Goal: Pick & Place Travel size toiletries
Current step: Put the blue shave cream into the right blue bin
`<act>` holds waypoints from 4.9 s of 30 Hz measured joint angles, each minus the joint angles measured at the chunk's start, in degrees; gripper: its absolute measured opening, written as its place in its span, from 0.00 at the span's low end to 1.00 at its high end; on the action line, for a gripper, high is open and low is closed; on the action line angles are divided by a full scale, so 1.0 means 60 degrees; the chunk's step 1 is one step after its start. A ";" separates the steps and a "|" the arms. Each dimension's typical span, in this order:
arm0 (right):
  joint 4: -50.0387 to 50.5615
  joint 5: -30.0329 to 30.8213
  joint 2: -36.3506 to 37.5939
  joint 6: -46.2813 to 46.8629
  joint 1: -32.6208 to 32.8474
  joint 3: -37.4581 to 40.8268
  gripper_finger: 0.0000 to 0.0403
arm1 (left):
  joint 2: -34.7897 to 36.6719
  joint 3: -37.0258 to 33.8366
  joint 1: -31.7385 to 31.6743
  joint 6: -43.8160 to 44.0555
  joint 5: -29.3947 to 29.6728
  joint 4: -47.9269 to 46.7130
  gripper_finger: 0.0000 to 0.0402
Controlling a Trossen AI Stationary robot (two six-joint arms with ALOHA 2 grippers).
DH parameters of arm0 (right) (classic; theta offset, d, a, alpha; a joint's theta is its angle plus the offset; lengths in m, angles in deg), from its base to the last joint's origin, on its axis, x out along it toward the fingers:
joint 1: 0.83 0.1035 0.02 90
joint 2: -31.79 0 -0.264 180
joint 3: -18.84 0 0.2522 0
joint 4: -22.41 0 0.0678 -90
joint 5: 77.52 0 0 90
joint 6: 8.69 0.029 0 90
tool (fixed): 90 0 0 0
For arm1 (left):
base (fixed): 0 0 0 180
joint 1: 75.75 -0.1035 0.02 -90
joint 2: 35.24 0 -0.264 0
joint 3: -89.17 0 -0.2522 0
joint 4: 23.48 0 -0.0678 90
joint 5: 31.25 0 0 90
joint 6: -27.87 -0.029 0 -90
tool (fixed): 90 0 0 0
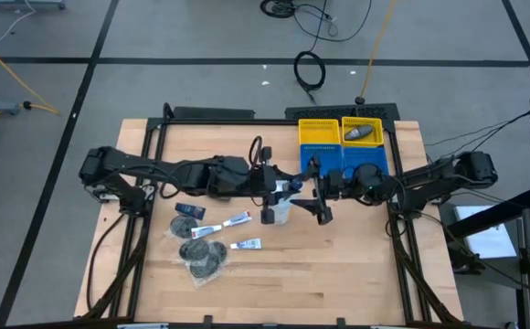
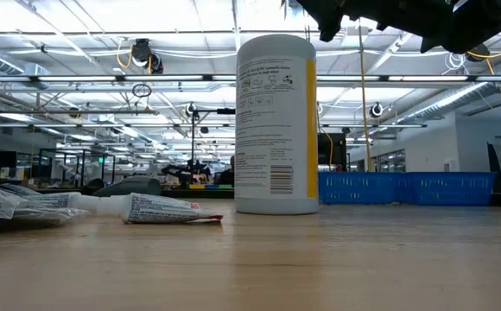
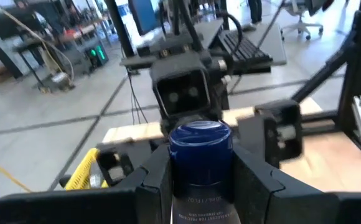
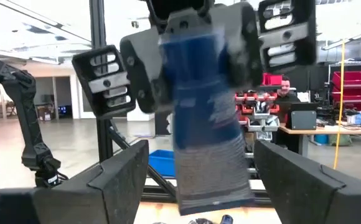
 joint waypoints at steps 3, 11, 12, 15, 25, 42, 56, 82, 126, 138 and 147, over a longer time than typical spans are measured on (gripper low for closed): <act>0.0018 0.0007 0.0000 0.0000 0.0059 0.0000 0.69 | -0.0169 0.0004 -0.0045 -0.0225 -0.0014 0.0300 0.28; 0.0145 0.0025 0.0000 -0.0004 0.0059 0.0000 0.67 | -0.0314 0.0004 -0.0100 -0.0407 -0.0099 0.0666 0.28; 0.0163 0.0036 0.0000 -0.0007 0.0060 0.0000 0.65 | -0.0314 0.0004 -0.0100 -0.0407 -0.0111 0.0669 0.28; 0.0146 0.0029 0.0004 -0.0007 0.0060 0.0000 0.60 | -0.0314 0.0004 -0.0096 -0.0516 -0.0239 0.0778 0.28; 0.0178 0.0037 0.0000 -0.0207 0.0056 0.0000 0.39 | -0.0314 0.0004 -0.0089 -0.0490 -0.0248 0.0703 0.28; 0.0175 0.0011 0.0000 -0.0211 0.0056 0.0004 0.35 | -0.0314 0.0004 -0.0100 -0.0563 -0.0130 0.0712 0.46; 0.0074 -0.0011 0.0004 -0.0221 0.0060 0.0007 0.35 | 0.0244 0.0007 -0.0103 -0.0516 0.0077 0.0529 0.72; 0.7933 0.3439 0.3797 0.0050 -0.2609 0.0029 0.35 | 0.1041 0.0011 0.0409 0.1548 0.1106 -0.4006 0.71; 1.6728 0.5248 0.4391 0.1067 -0.6424 0.0025 0.35 | 0.1037 0.0007 0.0549 0.3863 0.1102 -0.7104 0.71; 1.6728 0.5238 0.3261 0.1064 -0.6559 0.0025 0.35 | 0.1037 0.0007 0.0549 0.3826 0.1100 -0.7100 0.71; 1.6724 0.5235 0.3111 0.1035 -0.6555 0.0025 0.42 | 0.1037 0.0007 0.0545 0.3818 0.1103 -0.7100 0.71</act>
